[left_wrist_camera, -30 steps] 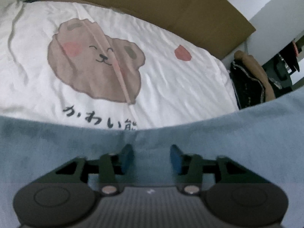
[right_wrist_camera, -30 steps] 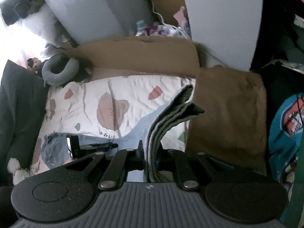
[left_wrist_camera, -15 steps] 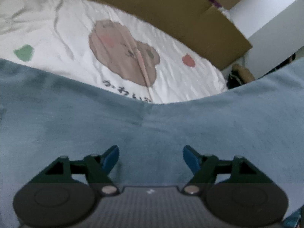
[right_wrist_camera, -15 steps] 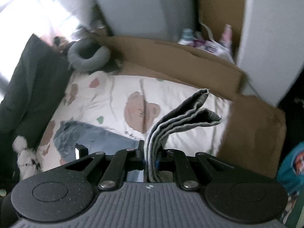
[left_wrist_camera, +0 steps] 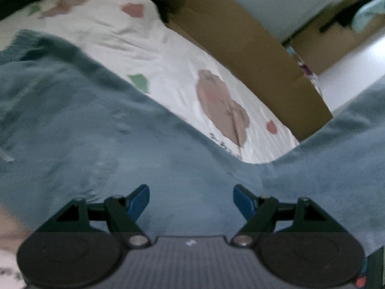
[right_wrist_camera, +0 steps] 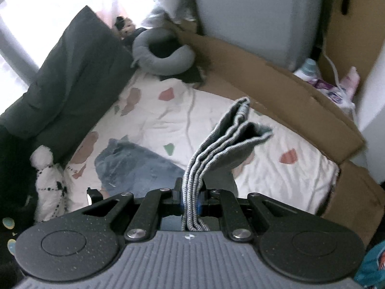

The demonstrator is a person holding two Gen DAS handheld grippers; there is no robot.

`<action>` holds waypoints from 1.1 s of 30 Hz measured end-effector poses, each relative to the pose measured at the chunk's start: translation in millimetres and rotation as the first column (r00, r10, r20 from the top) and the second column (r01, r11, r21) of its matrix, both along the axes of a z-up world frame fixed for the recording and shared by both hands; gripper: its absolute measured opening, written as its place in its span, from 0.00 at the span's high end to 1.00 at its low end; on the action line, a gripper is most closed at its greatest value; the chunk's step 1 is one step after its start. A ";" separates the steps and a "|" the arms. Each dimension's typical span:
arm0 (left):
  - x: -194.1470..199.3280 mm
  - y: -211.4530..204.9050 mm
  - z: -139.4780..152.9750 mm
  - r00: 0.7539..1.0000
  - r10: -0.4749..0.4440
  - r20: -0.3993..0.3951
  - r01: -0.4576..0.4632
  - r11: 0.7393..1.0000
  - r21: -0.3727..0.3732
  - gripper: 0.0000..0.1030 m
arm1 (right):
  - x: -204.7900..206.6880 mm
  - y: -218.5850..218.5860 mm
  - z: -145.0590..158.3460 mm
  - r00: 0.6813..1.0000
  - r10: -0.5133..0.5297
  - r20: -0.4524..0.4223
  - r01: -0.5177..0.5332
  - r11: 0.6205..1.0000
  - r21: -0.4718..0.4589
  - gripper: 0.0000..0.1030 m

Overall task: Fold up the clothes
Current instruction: 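Carry the held cuff over onto the other leg with the right gripper, then lower the cuff onto the pants and open the right gripper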

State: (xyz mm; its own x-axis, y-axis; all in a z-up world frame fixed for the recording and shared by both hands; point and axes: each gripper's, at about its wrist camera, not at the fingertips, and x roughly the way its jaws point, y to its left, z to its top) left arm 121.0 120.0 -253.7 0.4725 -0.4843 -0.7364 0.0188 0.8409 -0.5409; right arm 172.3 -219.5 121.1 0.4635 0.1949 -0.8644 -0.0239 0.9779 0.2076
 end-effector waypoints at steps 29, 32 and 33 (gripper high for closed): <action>-81.6 122.8 19.8 0.949 0.315 -0.010 -0.315 0.949 -0.016 0.22 | 93.4 131.1 -135.1 0.989 -0.033 -0.147 0.066 0.972 0.225 0.91; -87.2 127.0 15.2 0.943 0.331 -0.021 -0.331 0.943 -0.014 0.22 | 99.9 137.8 -152.8 0.986 -0.058 -0.158 0.096 0.965 0.244 0.91; -89.0 128.4 13.8 0.941 0.337 -0.024 -0.337 0.941 -0.013 0.22 | 101.8 139.3 -157.5 0.985 -0.067 -0.159 0.106 0.962 0.252 0.91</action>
State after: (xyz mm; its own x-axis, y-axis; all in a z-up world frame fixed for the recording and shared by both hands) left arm 32.1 248.4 -239.8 0.5948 -0.3112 -0.7412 -0.2757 0.7871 -0.5518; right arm 274.1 -80.2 -36.4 0.3595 0.3854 -0.8499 0.1084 0.8873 0.4482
